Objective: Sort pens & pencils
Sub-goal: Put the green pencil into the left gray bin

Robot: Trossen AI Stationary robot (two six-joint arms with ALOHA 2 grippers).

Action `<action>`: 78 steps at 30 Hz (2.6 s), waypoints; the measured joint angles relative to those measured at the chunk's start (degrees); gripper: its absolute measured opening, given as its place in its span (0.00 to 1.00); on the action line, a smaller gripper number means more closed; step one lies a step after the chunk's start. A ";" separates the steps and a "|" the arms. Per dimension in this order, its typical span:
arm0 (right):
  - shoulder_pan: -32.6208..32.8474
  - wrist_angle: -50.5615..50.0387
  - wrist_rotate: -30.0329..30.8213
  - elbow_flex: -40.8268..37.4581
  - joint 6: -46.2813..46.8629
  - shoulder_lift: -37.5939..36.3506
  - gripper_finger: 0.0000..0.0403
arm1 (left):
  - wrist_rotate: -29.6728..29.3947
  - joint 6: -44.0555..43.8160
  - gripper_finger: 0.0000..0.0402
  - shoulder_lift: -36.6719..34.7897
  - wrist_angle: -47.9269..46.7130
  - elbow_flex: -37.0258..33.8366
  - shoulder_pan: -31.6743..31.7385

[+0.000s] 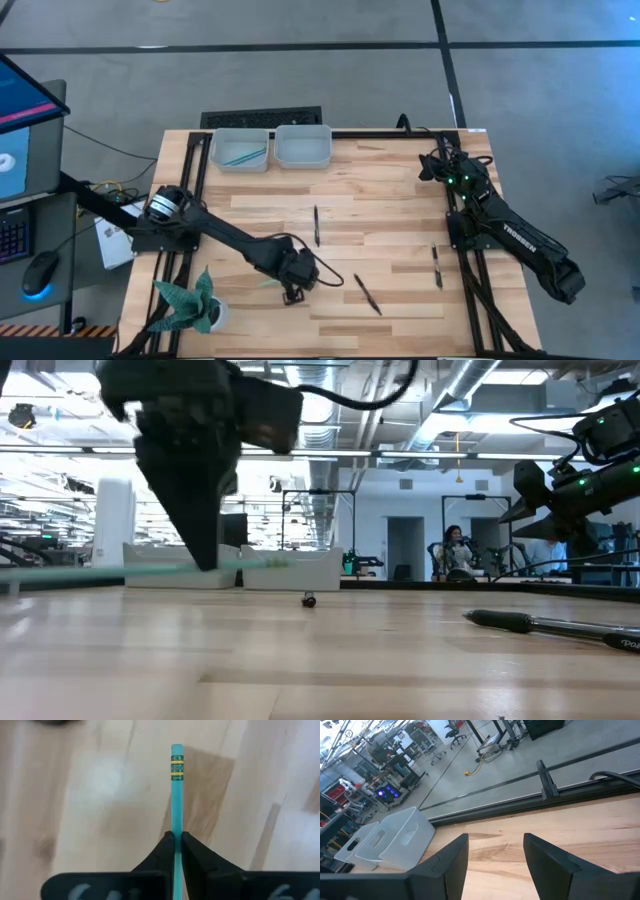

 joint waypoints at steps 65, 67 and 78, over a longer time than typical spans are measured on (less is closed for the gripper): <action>0.02 -0.02 0.44 0.01 3.45 0.03 0.53 | -15.30 52.70 0.02 -13.06 -9.32 -0.35 64.44; 0.02 -0.02 0.44 -0.01 3.45 0.04 0.53 | -15.44 53.75 0.02 -11.51 -9.32 -0.35 64.57; 0.02 -0.02 0.42 0.00 3.45 0.03 0.53 | -15.80 55.47 0.02 -6.60 -9.32 -0.35 65.10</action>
